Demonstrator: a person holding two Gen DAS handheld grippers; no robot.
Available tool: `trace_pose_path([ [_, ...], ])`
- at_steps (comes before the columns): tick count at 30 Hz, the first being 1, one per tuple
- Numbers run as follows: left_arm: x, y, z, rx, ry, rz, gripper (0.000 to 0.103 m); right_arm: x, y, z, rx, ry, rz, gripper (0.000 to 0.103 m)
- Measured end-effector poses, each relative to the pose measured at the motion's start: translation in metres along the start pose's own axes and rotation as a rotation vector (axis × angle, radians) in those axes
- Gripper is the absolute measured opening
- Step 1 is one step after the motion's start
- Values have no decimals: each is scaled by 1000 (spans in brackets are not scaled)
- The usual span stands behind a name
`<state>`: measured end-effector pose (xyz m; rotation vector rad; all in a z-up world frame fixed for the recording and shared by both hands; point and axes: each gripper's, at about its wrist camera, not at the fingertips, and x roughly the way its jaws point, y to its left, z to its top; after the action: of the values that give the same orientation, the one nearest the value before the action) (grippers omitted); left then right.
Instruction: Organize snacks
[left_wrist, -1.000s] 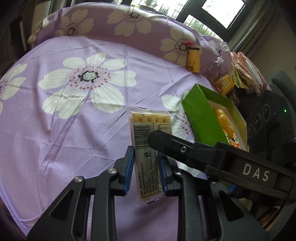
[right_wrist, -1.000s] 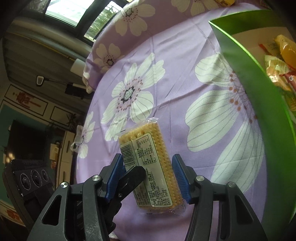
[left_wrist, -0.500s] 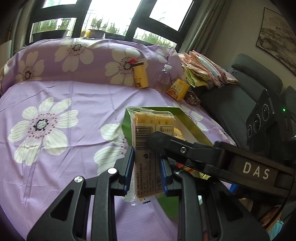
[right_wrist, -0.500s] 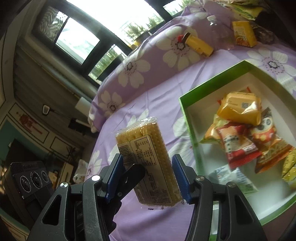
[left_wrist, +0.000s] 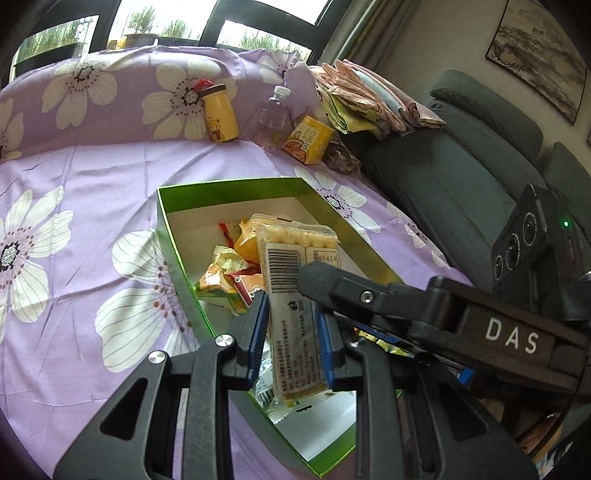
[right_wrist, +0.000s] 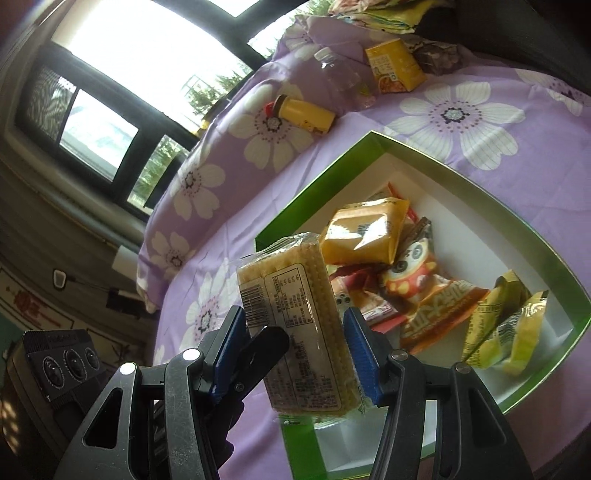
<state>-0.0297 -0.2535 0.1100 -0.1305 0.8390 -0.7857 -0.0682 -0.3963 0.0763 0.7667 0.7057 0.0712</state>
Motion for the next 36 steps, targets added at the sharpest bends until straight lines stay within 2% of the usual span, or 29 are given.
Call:
trace_pose_path([
  [6,13,0,-4,-8,33,-20,24,10,-15,1,47,32,-43,58],
  [10,20,2,-6,-28,66,-33,24,13,-19,1,55,33,-103,58],
  [12,21,3,-6,-42,68,-50,27,13,-22,1,64,40,-112,58],
  [13,21,2,-6,-47,68,-57,31,12,-23,1,68,38,-109,58],
  [16,19,3,-4,-57,76,-58,54,6,-25,2,81,14,-122,59],
  [19,13,3,-2,-55,75,-57,65,1,-26,2,79,-14,-147,63],
  [20,11,2,-2,-47,69,-38,72,-1,-25,2,77,-21,-151,65],
  [22,4,1,-1,-24,49,-12,78,-5,-23,3,71,-35,-153,66],
  [24,-2,1,1,-14,35,21,90,-9,-20,3,60,-49,-160,72],
  [25,-5,3,1,-16,26,45,99,-11,-18,3,53,-58,-170,75],
  [26,-9,5,2,-17,9,70,102,-14,-16,2,46,-69,-180,78],
  [29,-20,11,6,-15,-41,126,102,-21,-12,3,25,-99,-218,81],
  [36,-25,26,8,-46,-3,178,102,-23,-9,4,9,-109,-252,82],
])
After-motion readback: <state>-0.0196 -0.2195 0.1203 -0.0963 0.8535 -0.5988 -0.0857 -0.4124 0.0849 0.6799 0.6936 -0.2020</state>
